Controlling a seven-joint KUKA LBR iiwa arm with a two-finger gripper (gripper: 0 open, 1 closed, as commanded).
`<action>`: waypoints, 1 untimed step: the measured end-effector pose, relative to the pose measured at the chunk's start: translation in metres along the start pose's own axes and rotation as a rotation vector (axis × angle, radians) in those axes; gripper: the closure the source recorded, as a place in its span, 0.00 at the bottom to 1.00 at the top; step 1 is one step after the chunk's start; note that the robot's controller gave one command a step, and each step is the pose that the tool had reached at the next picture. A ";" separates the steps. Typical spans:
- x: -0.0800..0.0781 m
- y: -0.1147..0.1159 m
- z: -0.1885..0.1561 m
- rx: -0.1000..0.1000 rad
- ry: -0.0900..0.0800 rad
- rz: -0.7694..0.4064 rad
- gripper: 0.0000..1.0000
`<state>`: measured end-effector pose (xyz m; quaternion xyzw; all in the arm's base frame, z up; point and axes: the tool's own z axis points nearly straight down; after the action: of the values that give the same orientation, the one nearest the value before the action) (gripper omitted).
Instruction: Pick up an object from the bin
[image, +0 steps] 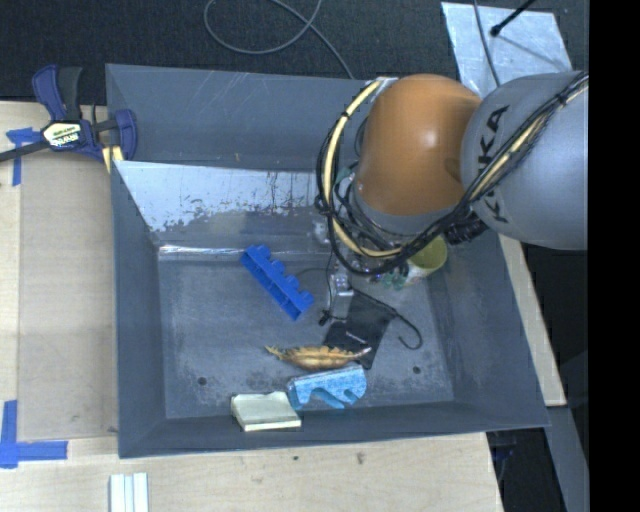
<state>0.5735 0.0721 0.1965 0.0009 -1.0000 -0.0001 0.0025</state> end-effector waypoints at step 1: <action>-0.001 0.000 -0.005 0.000 -0.008 0.001 0.00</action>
Offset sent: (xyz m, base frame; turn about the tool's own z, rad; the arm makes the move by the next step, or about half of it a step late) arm 0.0517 0.0281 -0.0770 0.0976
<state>0.5750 0.0717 0.2015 0.0002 -1.0000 -0.0003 -0.0017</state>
